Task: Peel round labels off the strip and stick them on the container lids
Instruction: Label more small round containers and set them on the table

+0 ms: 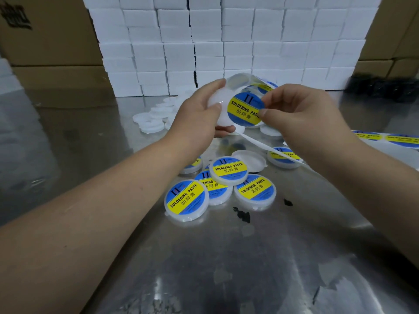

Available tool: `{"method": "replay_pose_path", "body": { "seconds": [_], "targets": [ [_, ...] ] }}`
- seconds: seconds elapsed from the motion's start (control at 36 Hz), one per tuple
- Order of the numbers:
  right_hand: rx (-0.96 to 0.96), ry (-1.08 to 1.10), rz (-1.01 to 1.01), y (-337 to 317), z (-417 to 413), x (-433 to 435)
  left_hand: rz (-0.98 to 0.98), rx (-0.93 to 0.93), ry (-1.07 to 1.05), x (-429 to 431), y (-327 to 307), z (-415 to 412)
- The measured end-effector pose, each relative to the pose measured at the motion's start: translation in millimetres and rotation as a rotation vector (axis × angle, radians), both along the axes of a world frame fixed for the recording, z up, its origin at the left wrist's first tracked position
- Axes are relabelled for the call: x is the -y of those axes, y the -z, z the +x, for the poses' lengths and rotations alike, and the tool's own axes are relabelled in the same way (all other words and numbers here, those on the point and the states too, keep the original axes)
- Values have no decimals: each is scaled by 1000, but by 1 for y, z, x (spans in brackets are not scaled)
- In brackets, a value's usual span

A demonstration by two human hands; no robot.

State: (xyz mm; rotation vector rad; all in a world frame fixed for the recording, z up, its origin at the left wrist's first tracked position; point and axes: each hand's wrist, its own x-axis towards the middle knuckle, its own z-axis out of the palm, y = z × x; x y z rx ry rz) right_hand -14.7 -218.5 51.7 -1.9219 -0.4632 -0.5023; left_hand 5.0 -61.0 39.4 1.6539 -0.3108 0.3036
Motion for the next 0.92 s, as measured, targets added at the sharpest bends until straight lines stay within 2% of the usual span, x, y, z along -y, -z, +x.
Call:
{"method": "replay_pose_path", "body": {
  "seconds": [0.25, 0.53, 0.92],
  "targets": [
    [-15, 2, -54, 2, -1, -2, -229, -117, 151, 3, -2, 0],
    [-23, 59, -70, 0, -3, -1, -150, -84, 277, 6, 1, -2],
    [-52, 124, -99, 0, -2, -1, -50, -18, 301, 8, 7, -3]
  ]
}}
